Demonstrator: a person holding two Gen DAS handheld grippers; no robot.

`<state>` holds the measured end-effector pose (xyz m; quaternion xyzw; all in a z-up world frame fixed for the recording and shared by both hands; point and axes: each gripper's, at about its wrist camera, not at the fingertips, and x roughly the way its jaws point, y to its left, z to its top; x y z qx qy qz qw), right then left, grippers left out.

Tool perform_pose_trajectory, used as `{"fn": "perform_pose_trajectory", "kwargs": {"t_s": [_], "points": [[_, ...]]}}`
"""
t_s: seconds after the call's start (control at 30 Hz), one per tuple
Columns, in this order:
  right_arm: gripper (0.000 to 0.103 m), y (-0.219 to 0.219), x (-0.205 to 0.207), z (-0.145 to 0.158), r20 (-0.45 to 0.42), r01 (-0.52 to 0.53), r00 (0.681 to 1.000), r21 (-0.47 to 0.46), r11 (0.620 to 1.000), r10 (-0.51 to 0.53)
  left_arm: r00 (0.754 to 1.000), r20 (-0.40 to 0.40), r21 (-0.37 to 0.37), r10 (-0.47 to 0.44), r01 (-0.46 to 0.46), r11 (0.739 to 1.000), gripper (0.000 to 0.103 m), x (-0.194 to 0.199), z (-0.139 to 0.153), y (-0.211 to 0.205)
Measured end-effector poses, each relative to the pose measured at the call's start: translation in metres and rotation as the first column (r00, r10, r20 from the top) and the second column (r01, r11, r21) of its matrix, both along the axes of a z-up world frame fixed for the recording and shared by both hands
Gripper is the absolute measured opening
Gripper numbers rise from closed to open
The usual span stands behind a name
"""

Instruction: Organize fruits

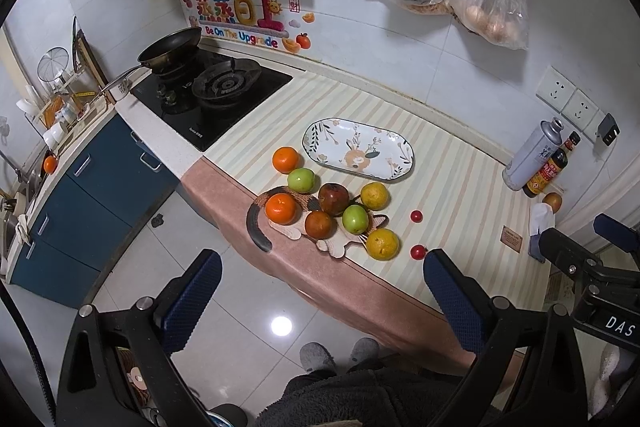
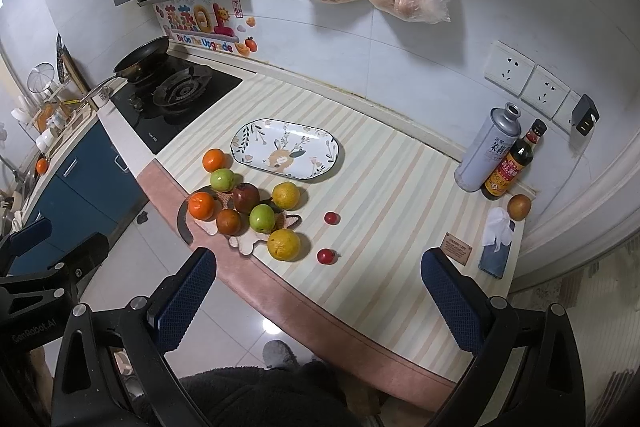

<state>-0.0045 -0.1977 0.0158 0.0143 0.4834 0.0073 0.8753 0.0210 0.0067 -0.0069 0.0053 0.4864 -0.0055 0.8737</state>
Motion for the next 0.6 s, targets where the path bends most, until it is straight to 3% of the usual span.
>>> {"fn": "perform_pose_trajectory", "kwargs": {"t_s": [0.6], "points": [[0.103,0.0078,-0.0038,-0.0001,-0.002,-0.003,1.0,0.004,1.0,0.003,1.0,0.005,0.0,0.001,-0.001,1.0,0.103,0.0023,0.001,0.0049]]}}
